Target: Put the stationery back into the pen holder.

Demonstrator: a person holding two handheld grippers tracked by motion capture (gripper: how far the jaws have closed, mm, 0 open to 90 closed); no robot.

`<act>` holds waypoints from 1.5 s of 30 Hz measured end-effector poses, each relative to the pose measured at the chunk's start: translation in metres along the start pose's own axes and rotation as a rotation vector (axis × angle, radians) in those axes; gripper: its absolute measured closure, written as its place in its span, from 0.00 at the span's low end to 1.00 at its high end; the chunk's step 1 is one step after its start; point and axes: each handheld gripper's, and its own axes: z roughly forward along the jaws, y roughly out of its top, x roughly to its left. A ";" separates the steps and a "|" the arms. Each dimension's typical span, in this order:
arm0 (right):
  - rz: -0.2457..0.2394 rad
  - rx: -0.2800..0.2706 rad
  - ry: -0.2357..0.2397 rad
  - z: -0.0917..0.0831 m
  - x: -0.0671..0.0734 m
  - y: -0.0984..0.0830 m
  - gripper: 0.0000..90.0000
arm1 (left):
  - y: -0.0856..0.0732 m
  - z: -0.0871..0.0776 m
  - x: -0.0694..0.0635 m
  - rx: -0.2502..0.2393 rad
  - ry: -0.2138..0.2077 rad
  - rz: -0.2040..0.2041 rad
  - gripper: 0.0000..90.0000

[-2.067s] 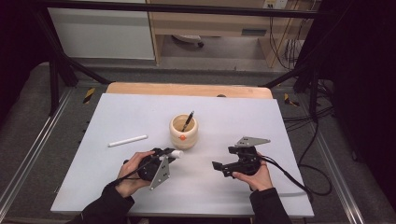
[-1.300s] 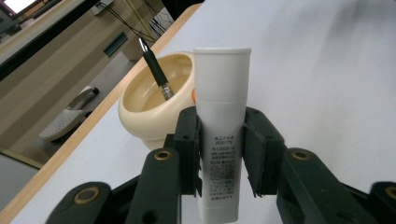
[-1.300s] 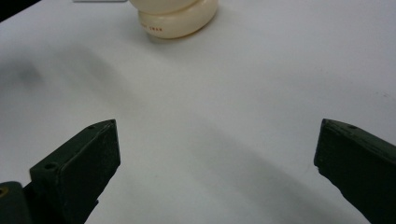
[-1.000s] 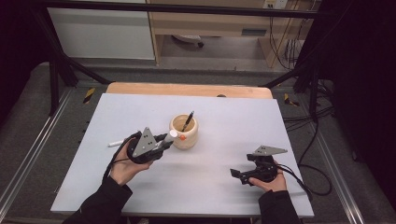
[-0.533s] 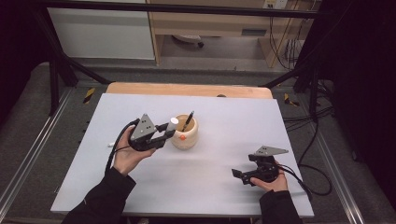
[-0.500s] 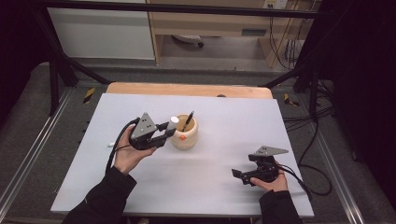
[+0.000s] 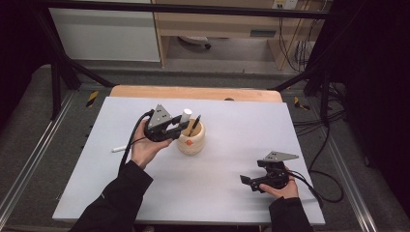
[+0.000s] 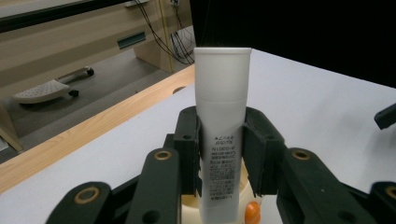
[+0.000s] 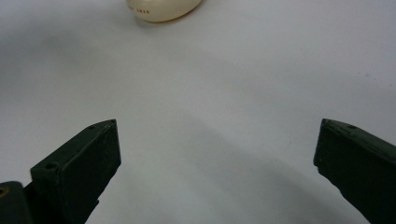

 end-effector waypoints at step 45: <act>-0.003 0.021 0.000 0.003 0.000 -0.001 0.02 | -0.037 0.056 0.007 0.165 0.001 -0.055 0.75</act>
